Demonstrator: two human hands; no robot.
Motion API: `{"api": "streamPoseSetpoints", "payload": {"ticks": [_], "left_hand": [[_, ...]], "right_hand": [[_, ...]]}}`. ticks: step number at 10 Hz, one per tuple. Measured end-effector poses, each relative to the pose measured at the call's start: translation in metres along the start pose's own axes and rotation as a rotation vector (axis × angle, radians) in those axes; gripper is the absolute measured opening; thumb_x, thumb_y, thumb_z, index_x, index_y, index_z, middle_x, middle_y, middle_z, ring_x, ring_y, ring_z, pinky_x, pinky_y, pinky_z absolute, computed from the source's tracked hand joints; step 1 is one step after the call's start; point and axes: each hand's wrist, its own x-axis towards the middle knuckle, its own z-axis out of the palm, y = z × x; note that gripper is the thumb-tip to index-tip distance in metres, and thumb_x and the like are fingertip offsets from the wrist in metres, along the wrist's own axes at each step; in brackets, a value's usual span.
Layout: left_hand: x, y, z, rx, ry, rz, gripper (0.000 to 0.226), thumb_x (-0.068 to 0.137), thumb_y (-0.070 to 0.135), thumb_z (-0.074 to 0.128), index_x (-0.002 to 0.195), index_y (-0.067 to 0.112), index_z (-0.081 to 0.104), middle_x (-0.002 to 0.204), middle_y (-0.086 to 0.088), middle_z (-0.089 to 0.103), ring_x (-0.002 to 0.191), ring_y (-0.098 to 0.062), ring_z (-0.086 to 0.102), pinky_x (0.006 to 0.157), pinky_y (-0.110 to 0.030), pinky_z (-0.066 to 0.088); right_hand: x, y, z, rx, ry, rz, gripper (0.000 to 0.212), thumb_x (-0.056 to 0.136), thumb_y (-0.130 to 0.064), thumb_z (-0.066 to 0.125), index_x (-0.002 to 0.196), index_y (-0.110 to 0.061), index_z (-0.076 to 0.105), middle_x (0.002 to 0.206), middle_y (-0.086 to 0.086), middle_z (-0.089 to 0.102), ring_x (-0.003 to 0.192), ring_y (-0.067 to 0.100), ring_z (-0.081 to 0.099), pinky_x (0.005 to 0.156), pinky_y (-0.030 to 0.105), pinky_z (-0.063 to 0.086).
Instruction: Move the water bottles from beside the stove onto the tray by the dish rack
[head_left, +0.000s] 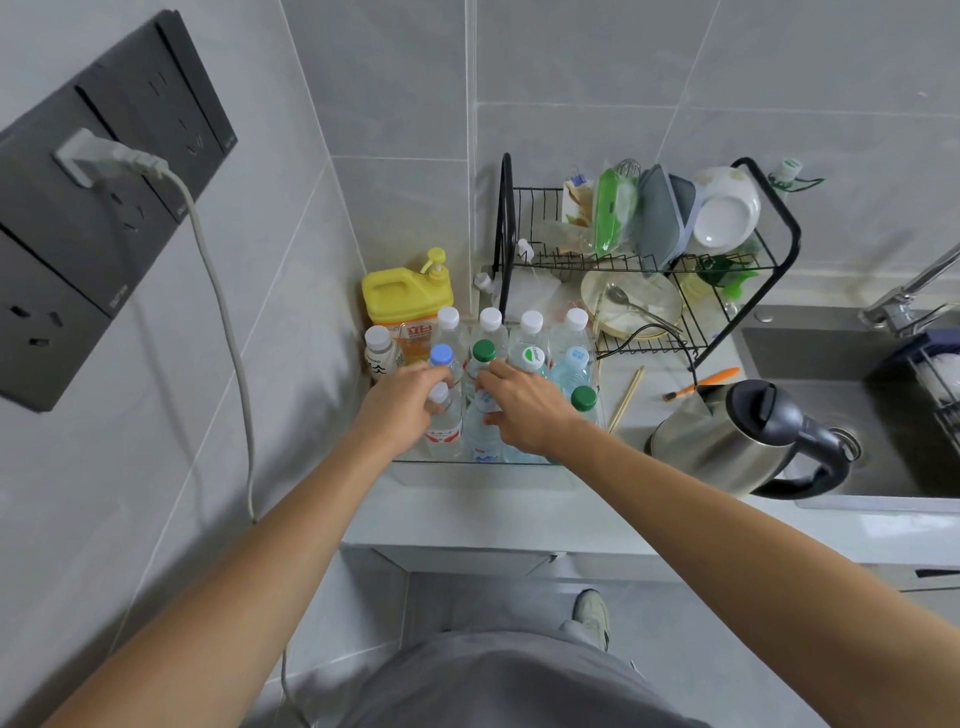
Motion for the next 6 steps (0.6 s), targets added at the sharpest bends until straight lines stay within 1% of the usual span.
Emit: {"api": "streamPoseSetpoints", "payload": {"ticks": [1, 2, 3, 4, 5, 6], "left_hand": [[0.000, 0.001, -0.001, 0.008, -0.005, 0.002, 0.033, 0.089, 0.002, 0.069, 0.114, 0.024, 0.066, 0.103, 0.003, 0.062, 0.099, -0.030, 0.063, 0.073, -0.046, 0.053], [0.001, 0.001, 0.001, 0.013, -0.008, 0.008, 0.035, 0.089, 0.000, 0.066, 0.114, 0.023, 0.066, 0.106, 0.002, 0.063, 0.100, -0.030, 0.063, 0.073, -0.046, 0.054], [0.002, 0.000, 0.002, 0.002, -0.003, -0.001, 0.039, 0.089, 0.002, 0.069, 0.118, 0.027, 0.066, 0.113, 0.004, 0.065, 0.103, -0.029, 0.064, 0.075, -0.046, 0.055], [0.003, -0.003, 0.007, 0.034, 0.004, -0.014, 0.049, 0.089, 0.009, 0.073, 0.131, 0.031, 0.061, 0.125, 0.005, 0.063, 0.106, -0.030, 0.066, 0.073, -0.043, 0.055], [-0.004, 0.004, 0.007, 0.099, 0.023, -0.030, 0.050, 0.093, 0.025, 0.071, 0.140, 0.029, 0.053, 0.120, 0.001, 0.056, 0.101, -0.035, 0.066, 0.065, -0.040, 0.051], [-0.010, 0.008, 0.004, 0.096, 0.140, -0.054, 0.049, 0.092, 0.032, 0.070, 0.137, 0.024, 0.055, 0.113, -0.005, 0.054, 0.106, -0.035, 0.063, 0.069, -0.043, 0.054]], "right_hand": [[-0.003, -0.002, 0.000, 0.007, 0.007, 0.003, 0.043, 0.093, -0.025, 0.074, 0.129, -0.010, 0.055, 0.128, 0.008, 0.057, 0.116, 0.032, 0.060, 0.074, 0.035, 0.038], [-0.003, -0.001, 0.000, 0.012, 0.009, 0.007, 0.043, 0.093, -0.025, 0.074, 0.130, -0.010, 0.056, 0.129, 0.008, 0.057, 0.117, 0.033, 0.059, 0.074, 0.038, 0.041], [-0.002, -0.001, -0.003, 0.027, -0.007, 0.024, 0.043, 0.095, -0.027, 0.072, 0.132, -0.011, 0.056, 0.131, 0.007, 0.056, 0.119, 0.032, 0.057, 0.076, 0.038, 0.041], [-0.002, 0.002, -0.003, 0.045, -0.008, 0.036, 0.045, 0.095, -0.028, 0.072, 0.134, -0.013, 0.054, 0.129, 0.007, 0.057, 0.121, 0.031, 0.055, 0.085, 0.043, 0.048], [-0.011, 0.000, -0.007, 0.081, 0.041, 0.059, 0.050, 0.094, -0.029, 0.073, 0.138, -0.017, 0.053, 0.129, 0.007, 0.058, 0.120, 0.031, 0.054, 0.090, 0.043, 0.049], [-0.019, 0.002, -0.009, 0.042, 0.133, 0.103, 0.051, 0.095, -0.034, 0.071, 0.140, -0.018, 0.052, 0.125, 0.006, 0.057, 0.117, 0.031, 0.053, 0.089, 0.043, 0.050]]}}
